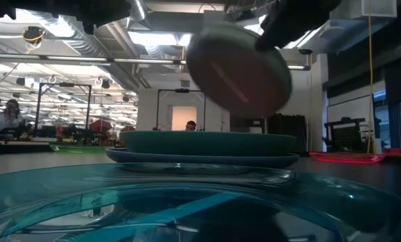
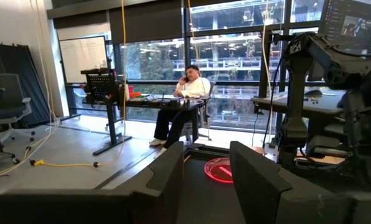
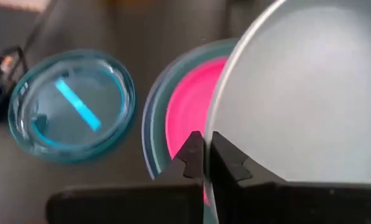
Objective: Stack plastic plates
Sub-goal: Stack the gray plate on top of the pink plate, then stack the left orange plate on top of the gray plate
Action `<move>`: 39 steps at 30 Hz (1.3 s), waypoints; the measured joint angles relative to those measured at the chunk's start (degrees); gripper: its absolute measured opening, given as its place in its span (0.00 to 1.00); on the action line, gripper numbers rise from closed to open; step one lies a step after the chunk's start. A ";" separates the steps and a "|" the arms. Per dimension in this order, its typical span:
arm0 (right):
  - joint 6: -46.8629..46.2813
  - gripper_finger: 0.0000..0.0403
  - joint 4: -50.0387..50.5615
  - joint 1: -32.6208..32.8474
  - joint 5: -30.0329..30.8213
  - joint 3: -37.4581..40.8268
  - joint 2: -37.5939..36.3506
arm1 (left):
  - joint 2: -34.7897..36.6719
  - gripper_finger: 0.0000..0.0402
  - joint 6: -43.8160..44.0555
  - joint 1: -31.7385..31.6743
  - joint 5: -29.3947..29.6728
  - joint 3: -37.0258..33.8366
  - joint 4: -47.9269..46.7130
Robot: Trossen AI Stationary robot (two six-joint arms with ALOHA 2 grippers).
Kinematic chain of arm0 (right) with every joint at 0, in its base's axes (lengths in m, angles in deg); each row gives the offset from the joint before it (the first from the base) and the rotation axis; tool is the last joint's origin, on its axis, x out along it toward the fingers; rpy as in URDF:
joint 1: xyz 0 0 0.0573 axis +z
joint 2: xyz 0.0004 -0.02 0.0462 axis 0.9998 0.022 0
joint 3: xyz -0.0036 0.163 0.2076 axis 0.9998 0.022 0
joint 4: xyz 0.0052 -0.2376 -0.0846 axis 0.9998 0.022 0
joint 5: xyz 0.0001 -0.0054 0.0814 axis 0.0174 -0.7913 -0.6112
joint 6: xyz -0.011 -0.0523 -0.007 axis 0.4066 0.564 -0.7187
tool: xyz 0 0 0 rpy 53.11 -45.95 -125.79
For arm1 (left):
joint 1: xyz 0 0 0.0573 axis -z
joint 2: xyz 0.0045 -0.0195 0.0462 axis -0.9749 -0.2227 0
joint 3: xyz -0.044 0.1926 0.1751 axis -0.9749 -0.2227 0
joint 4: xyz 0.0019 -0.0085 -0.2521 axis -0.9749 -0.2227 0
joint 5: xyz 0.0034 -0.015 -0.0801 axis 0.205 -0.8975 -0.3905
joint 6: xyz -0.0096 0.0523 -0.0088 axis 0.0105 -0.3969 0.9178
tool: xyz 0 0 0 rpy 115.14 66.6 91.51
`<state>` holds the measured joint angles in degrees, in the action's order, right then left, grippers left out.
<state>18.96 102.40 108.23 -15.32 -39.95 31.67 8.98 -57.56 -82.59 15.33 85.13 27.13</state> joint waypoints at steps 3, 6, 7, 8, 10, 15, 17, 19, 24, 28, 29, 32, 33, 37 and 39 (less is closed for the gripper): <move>0.40 0.02 -5.72 -0.02 0.00 2.52 0.00 | 0.02 0.31 -0.02 0.00 0.02 0.00 0.01; 0.42 0.02 -9.73 -0.02 -0.02 4.62 0.04 | 0.02 0.31 -0.02 0.00 0.02 0.00 0.02; 0.40 0.02 -11.42 -0.02 -0.02 5.37 0.04 | 0.02 0.31 -0.02 0.00 0.02 0.00 0.02; 0.42 0.02 -12.91 -0.02 -0.04 6.16 0.04 | 0.00 0.31 -0.02 0.00 0.02 0.00 0.02; 0.42 0.02 -15.16 -0.02 -0.03 7.44 0.04 | 0.02 0.31 -0.02 0.00 0.02 0.00 0.02; -0.64 0.02 -18.17 -0.02 -0.02 9.77 0.04 | 0.02 0.31 -0.02 0.00 0.02 0.00 0.02; -1.76 0.02 -18.77 -0.02 -0.06 10.72 0.08 | 0.01 0.31 -0.02 0.00 0.02 0.00 0.02; -1.79 0.02 -20.24 -0.02 -0.35 11.28 0.85 | 0.01 0.31 -0.02 0.00 0.02 0.00 0.02; -1.79 0.04 -22.21 -0.04 -2.49 11.43 4.84 | 0.00 0.31 -0.02 0.02 0.02 0.00 0.05; -1.49 0.10 -24.15 -0.02 -2.99 11.41 7.75 | 0.00 0.31 -0.02 0.00 0.03 0.00 0.07; -1.50 0.13 -24.04 -0.02 -3.03 11.41 8.08 | 0.00 0.31 -0.02 0.00 0.02 0.00 0.08; -1.46 0.22 -23.94 -0.04 -3.03 11.41 8.26 | 0.00 0.31 -0.02 0.00 0.02 0.00 0.06; -1.42 0.25 -23.83 -0.03 -3.03 11.30 8.26 | 0.00 0.31 -0.02 0.00 0.02 0.00 0.06; -1.33 0.35 -17.12 -0.02 -4.75 7.55 8.00 | 0.00 0.31 -0.02 0.00 0.04 0.00 0.04; -1.34 0.38 -10.18 -0.02 -7.50 3.84 7.73 | 0.00 0.31 -0.02 0.00 0.02 0.00 0.00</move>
<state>17.61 92.23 108.20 -22.82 -36.10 39.40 8.98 -57.58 -82.59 15.35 85.13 27.13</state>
